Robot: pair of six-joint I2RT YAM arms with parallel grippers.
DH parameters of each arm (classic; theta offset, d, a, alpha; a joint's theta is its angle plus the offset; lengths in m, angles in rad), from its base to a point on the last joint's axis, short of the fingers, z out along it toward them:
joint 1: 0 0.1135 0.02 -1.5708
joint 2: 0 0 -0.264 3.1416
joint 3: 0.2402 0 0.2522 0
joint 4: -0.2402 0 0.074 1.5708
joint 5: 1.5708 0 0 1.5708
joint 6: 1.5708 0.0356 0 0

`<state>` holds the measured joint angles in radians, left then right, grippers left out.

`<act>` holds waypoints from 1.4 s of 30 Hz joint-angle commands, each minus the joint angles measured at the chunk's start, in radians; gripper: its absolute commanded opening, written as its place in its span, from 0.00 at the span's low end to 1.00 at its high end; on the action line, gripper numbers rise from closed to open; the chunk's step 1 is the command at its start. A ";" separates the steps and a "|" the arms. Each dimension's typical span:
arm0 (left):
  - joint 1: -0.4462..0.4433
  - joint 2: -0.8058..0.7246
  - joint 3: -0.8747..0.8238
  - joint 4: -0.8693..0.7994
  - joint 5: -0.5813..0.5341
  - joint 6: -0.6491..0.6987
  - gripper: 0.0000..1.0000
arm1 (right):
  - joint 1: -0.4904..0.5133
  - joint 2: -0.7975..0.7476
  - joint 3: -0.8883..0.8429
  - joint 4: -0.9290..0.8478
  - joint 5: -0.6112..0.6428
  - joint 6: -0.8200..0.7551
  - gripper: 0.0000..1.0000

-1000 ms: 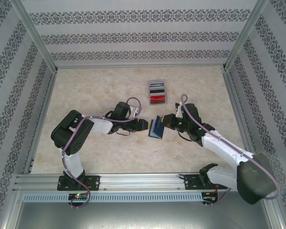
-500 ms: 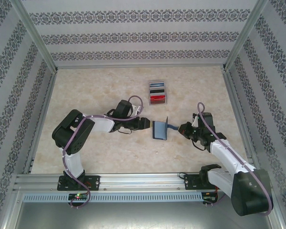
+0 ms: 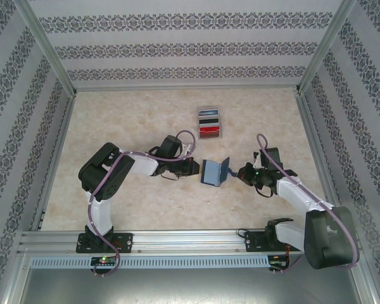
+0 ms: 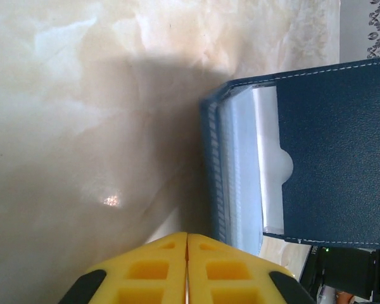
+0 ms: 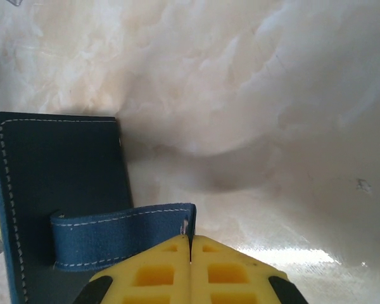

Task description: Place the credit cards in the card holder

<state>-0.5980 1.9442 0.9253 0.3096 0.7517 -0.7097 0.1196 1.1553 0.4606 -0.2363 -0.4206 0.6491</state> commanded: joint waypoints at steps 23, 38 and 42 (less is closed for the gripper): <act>0.047 -0.036 0.034 0.066 0.110 -0.058 0.61 | -0.003 -0.024 0.053 -0.040 -0.070 -0.041 0.00; 0.047 -0.066 0.083 -0.102 0.126 0.021 0.60 | 0.199 0.047 0.224 0.027 -0.080 0.040 0.00; 0.047 -0.049 0.108 -0.250 0.030 0.078 0.57 | 0.212 0.070 0.236 0.023 -0.062 0.028 0.00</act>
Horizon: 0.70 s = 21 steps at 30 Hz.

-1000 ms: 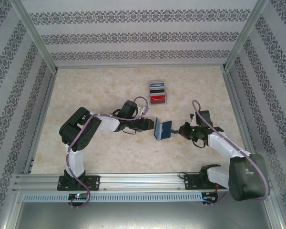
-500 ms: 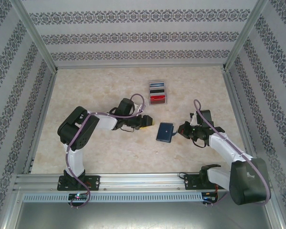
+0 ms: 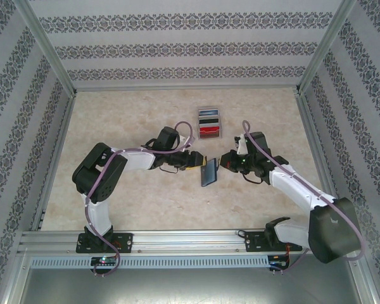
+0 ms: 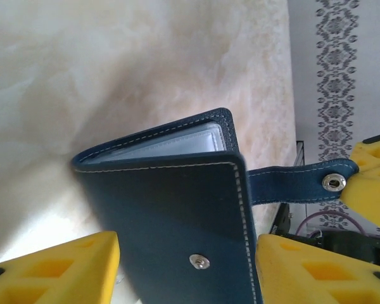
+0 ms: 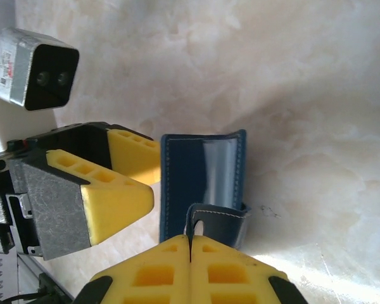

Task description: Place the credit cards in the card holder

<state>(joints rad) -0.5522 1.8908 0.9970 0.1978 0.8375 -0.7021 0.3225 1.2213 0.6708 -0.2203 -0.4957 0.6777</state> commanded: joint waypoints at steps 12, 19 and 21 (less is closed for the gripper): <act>0.004 -0.043 0.055 -0.166 -0.036 0.048 0.65 | 0.020 -0.039 0.076 -0.037 -0.006 0.005 0.00; 0.005 -0.085 0.080 -0.229 -0.017 0.050 1.00 | 0.045 -0.003 0.092 -0.033 0.010 0.014 0.00; 0.006 -0.073 0.087 -0.263 -0.032 0.064 1.00 | 0.047 0.007 0.092 -0.031 0.009 0.013 0.00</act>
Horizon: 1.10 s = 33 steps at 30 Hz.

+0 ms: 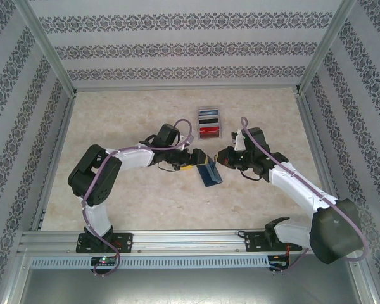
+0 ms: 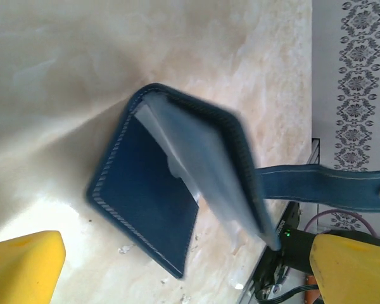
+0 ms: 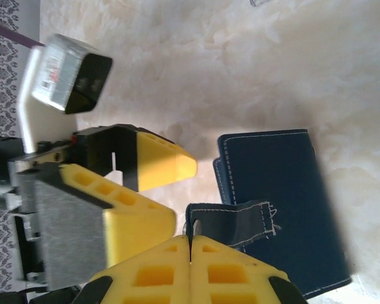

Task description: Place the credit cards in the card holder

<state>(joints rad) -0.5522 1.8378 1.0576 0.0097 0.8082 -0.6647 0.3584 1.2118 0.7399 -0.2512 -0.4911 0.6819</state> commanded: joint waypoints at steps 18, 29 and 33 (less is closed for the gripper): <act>0.030 -0.233 -0.175 -0.058 -0.283 0.031 1.00 | -0.140 0.076 -0.079 -0.031 0.019 -0.031 0.00; -0.044 -0.054 -0.149 0.122 -0.159 -0.056 0.71 | -0.210 0.164 -0.102 -0.053 0.062 -0.035 0.00; -0.060 -0.025 -0.123 0.099 -0.158 -0.047 0.66 | -0.220 0.165 -0.117 -0.033 0.043 -0.031 0.00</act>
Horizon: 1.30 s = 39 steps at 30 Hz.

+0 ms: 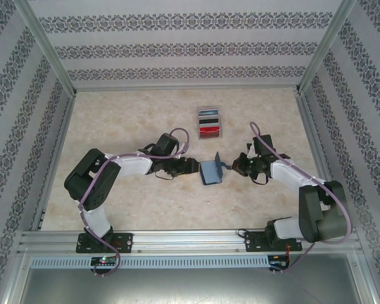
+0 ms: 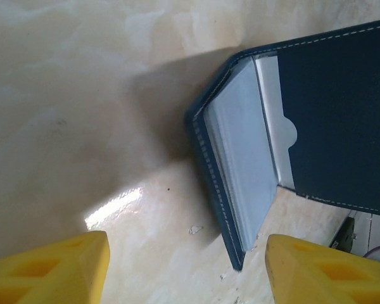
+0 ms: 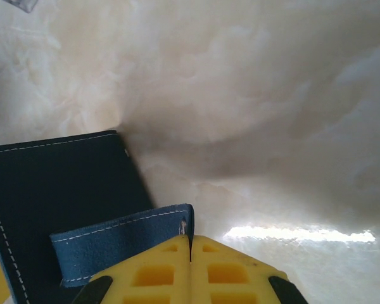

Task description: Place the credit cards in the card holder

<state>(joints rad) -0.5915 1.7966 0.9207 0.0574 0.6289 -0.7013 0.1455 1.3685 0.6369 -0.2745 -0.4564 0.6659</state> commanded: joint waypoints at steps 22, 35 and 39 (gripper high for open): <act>-0.029 0.073 0.175 -0.115 0.042 0.117 0.00 | -0.011 0.007 0.006 -0.060 0.016 -0.070 0.17; -0.027 0.053 0.228 -0.244 0.020 0.085 0.00 | 0.010 -0.203 0.221 -0.386 0.255 -0.165 0.36; -0.028 0.047 0.196 -0.187 0.036 0.043 0.00 | 0.110 -0.235 0.239 -0.353 0.222 -0.131 0.37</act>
<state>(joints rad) -0.6136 1.8816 1.1347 -0.1490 0.6514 -0.6258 0.2012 1.1458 0.8577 -0.5911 -0.2337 0.5228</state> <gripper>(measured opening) 0.056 0.368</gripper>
